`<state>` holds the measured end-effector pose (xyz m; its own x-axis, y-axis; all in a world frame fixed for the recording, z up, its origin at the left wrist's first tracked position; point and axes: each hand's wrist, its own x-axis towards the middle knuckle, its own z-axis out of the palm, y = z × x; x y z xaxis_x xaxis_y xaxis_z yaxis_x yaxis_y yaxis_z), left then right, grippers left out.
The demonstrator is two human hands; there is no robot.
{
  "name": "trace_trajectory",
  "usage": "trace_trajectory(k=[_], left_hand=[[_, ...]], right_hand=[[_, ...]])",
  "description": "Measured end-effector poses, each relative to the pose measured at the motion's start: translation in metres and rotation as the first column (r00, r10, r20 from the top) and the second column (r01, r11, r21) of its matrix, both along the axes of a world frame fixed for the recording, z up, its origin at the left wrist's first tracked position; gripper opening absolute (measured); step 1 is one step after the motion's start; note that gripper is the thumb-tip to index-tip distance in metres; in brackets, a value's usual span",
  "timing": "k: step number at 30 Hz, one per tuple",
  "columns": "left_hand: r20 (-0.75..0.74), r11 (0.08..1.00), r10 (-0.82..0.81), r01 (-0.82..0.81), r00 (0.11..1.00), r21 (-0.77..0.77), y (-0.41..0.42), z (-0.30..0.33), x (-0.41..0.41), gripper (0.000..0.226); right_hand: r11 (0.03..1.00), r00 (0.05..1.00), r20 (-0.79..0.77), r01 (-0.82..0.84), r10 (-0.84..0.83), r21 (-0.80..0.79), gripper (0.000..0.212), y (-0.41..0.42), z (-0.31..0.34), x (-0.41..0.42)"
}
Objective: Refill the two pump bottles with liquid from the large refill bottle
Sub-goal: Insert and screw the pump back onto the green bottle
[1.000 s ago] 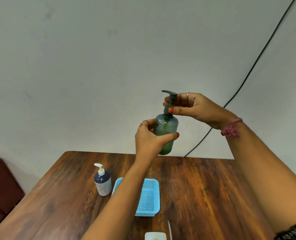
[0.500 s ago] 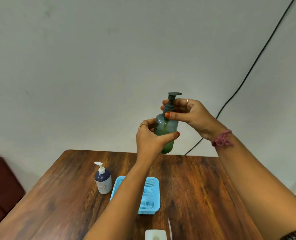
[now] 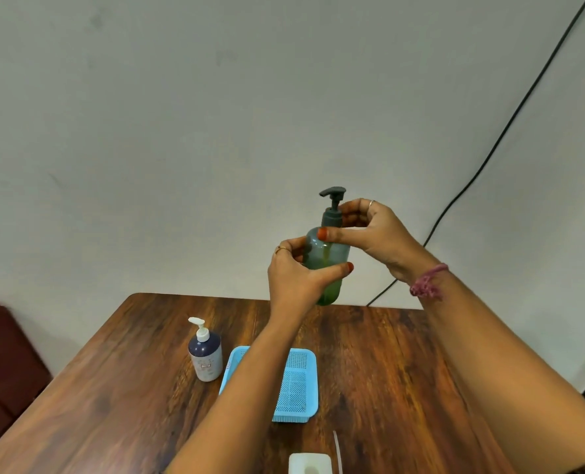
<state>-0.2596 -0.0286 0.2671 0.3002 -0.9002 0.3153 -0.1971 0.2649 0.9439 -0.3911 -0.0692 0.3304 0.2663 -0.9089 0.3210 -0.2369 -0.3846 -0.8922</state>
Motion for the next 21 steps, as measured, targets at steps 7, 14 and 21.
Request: trace_trajectory(k=[7,14,21], left_hand=[[-0.011,1.0,-0.007,0.007,1.0,0.007,-0.001,0.0,0.001,0.073],[-0.014,1.0,0.007,-0.007,1.0,0.022,-0.002,0.0,0.006,0.074],[-0.016,1.0,0.001,0.0,1.0,0.024,-0.001,-0.001,0.007,0.075]], right_hand=[[0.997,0.983,0.171,-0.07,0.067,0.015,0.044,0.0,0.002,0.009],[0.962,0.954,0.205,-0.246,0.219,0.116,0.043,0.001,0.007,0.005],[0.974,0.973,0.134,-0.2,0.186,0.103,0.054,0.0,0.004,0.012]])
